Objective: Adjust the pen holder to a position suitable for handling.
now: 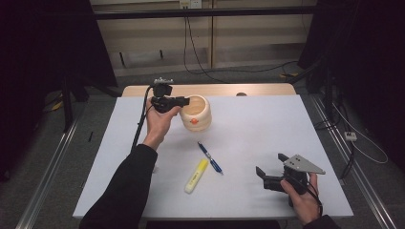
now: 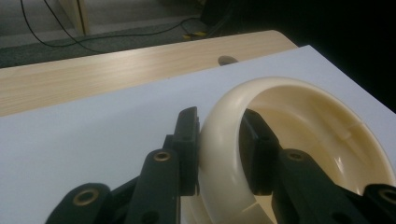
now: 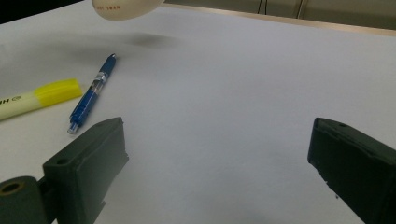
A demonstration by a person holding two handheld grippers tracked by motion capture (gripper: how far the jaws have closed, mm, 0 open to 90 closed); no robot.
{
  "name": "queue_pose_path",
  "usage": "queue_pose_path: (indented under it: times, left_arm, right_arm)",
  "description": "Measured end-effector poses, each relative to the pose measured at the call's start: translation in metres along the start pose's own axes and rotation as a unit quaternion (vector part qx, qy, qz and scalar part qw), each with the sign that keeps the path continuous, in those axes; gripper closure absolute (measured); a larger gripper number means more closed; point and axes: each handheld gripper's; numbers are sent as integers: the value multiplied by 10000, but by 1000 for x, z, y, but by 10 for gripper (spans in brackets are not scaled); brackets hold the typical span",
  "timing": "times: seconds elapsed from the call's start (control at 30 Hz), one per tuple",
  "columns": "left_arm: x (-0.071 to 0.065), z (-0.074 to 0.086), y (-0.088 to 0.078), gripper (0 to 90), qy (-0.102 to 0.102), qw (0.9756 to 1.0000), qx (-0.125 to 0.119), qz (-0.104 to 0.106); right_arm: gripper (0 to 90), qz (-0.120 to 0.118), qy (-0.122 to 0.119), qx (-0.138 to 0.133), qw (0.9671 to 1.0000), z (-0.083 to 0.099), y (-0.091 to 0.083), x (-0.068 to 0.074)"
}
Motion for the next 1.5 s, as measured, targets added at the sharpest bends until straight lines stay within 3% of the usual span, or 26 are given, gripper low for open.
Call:
queue_pose_path:
  times: [0.37,0.63,0.7,1.03,1.07,1.27,1.5]
  left_arm:
    - [-17,2,21,707,30,9998,150,85]
    - [-23,5,33,707,-26,9997,222,65]
    - [-23,6,34,707,62,9995,311,51]
    - [-32,15,49,707,95,9990,408,124]
    - [-31,15,49,706,161,9986,494,122]
    - [-27,17,55,705,66,9984,564,-34]
    - [-26,18,58,704,-23,9986,529,-43]
  right_arm:
    - [43,-3,4,-13,10000,0,-1,0]
    - [43,-3,1,-6,10000,0,-1,0]
    - [43,-1,1,-13,10000,0,-1,-1]
    - [43,-29,-8,33,10000,1,0,0]
    - [43,-29,1,34,10000,1,0,0]
    - [43,-32,8,27,10000,1,-1,0]
    - [43,-37,6,33,10000,1,0,0]
Point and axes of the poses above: each handheld gripper's, and its own axes: y roughly forward along the jaws, z roughly out of its underside, x roughly to its left, and after that the axes turned 1 degree about y, right-handed
